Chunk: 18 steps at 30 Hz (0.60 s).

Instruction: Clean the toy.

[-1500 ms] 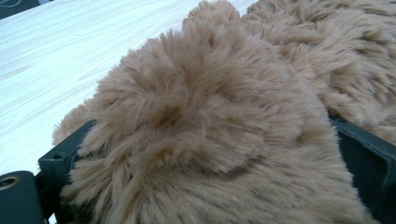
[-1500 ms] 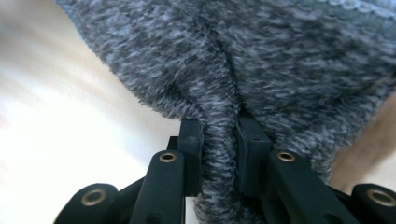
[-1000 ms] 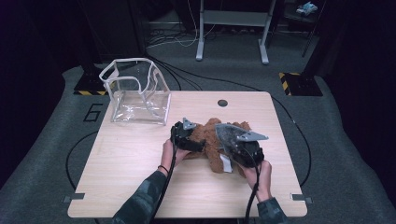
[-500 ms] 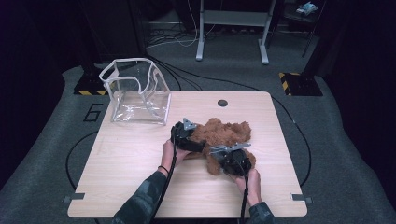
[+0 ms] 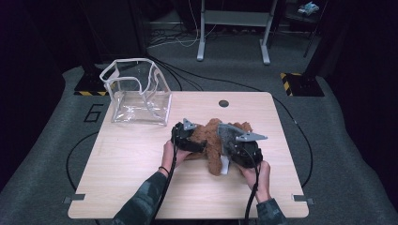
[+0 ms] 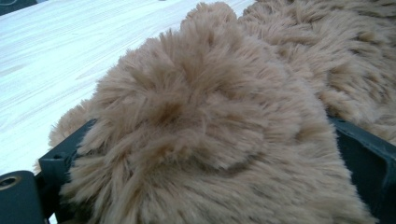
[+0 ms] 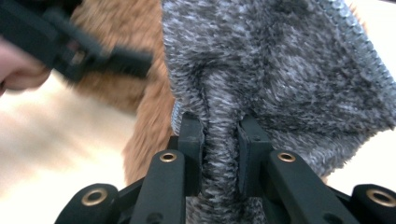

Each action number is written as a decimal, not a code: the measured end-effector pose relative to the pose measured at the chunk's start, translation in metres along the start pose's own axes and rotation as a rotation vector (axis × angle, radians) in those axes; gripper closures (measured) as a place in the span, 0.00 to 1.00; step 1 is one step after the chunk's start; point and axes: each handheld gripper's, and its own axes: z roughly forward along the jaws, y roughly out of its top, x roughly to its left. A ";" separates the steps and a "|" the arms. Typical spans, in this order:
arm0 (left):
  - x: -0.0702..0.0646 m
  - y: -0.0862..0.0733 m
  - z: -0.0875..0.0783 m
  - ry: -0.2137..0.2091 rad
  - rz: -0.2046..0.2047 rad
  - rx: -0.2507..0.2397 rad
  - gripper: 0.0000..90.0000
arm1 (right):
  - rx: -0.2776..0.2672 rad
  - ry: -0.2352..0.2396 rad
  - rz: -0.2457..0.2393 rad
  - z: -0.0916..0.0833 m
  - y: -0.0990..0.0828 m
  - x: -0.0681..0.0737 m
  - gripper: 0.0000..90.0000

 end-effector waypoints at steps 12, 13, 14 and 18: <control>0.003 -0.001 0.000 -0.010 -0.006 0.007 0.06 | 0.169 0.015 0.039 0.053 -0.032 0.005 0.85; 0.003 -0.001 0.000 -0.012 -0.006 0.007 0.06 | 0.187 0.016 0.039 0.057 -0.037 0.005 0.85; 0.003 -0.001 0.000 -0.013 -0.006 0.007 0.06 | 0.192 0.021 0.042 0.059 -0.041 0.004 0.84; 0.003 0.001 -0.004 -0.016 -0.011 -0.010 0.06 | 0.183 0.021 0.039 0.055 -0.045 0.004 0.84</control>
